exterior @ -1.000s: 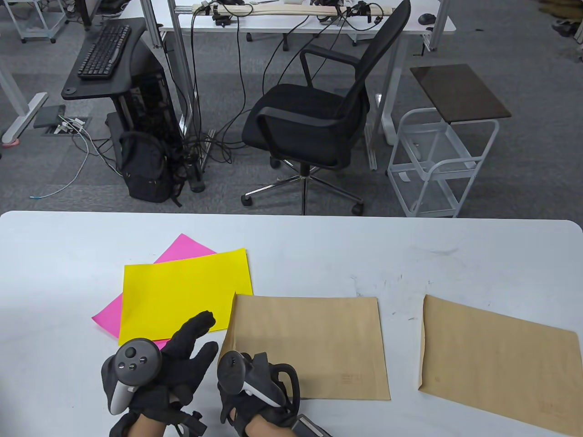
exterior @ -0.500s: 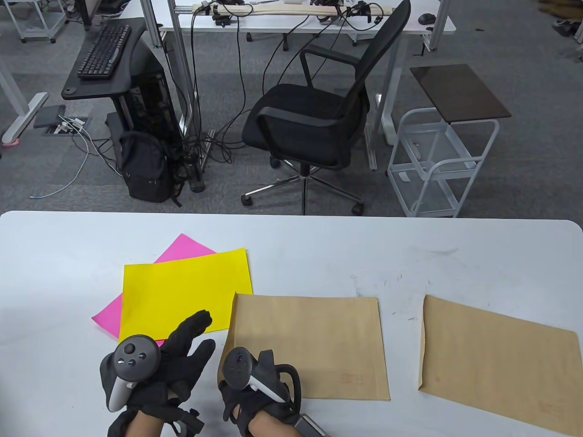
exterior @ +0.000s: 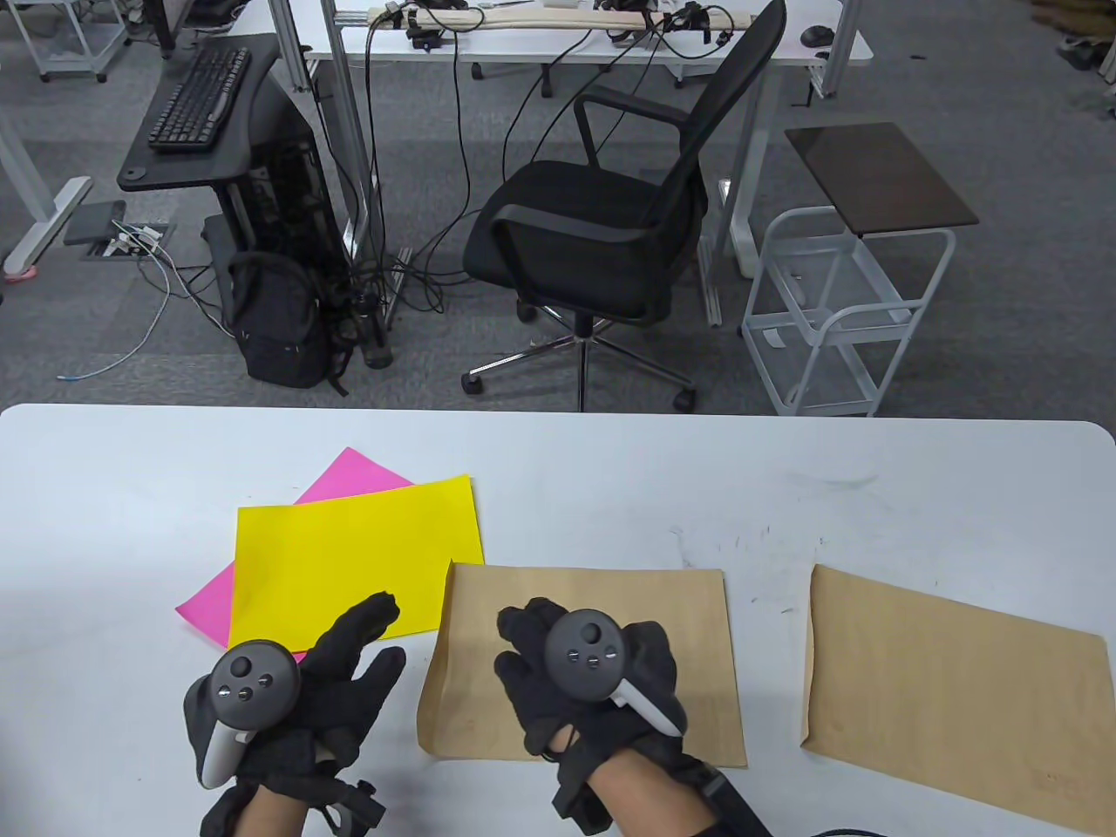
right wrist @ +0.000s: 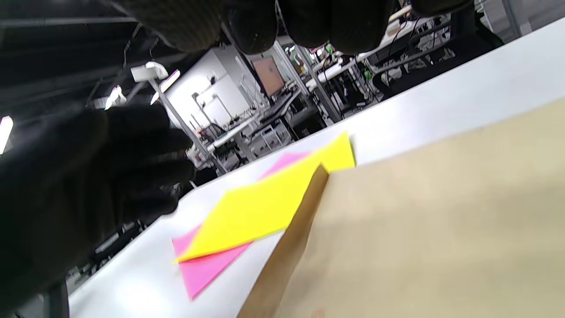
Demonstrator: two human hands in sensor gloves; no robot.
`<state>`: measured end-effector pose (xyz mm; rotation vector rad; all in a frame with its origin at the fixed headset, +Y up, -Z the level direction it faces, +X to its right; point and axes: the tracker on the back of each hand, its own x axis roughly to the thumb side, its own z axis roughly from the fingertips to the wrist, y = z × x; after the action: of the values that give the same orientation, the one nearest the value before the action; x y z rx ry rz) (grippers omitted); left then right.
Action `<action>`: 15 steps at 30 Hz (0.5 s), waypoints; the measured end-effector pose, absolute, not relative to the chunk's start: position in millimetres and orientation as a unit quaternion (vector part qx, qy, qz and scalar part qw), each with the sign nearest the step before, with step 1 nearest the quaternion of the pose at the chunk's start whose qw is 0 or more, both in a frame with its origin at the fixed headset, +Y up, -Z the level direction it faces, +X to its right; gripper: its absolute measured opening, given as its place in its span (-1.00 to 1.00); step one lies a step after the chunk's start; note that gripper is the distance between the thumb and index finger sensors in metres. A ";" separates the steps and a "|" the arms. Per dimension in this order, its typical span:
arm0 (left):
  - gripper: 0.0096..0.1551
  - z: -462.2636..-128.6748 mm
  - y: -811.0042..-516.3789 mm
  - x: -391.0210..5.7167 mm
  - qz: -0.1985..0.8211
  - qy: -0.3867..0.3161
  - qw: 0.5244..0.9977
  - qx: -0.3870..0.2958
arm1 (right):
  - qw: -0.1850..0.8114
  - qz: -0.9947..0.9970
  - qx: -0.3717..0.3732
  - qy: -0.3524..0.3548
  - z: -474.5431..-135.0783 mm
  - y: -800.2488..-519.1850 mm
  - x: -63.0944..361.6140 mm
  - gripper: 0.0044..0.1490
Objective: Stuff flat paper into A4 envelope
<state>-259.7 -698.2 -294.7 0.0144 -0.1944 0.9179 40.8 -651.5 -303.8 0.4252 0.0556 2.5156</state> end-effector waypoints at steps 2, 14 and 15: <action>-0.15 -294.9 -698.2 -260.0 0.439 -0.092 0.894 0.006 | 0.309 0.938 0.156 0.012 -299.5 -645.0 63.2 -0.29; -0.16 -302.6 -706.3 -268.0 0.431 -0.070 0.900 -0.010 | 0.410 0.904 0.122 -0.007 -293.7 -671.8 162.7 -0.26; -0.16 -303.2 -707.4 -269.4 0.431 -0.065 0.900 -0.011 | 0.417 0.901 0.121 -0.007 -295.0 -676.2 166.9 -0.26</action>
<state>-269.4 -707.4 -303.2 -0.0229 -0.1353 0.8921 166.9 -676.2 -295.0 0.3028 -0.0184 2.2600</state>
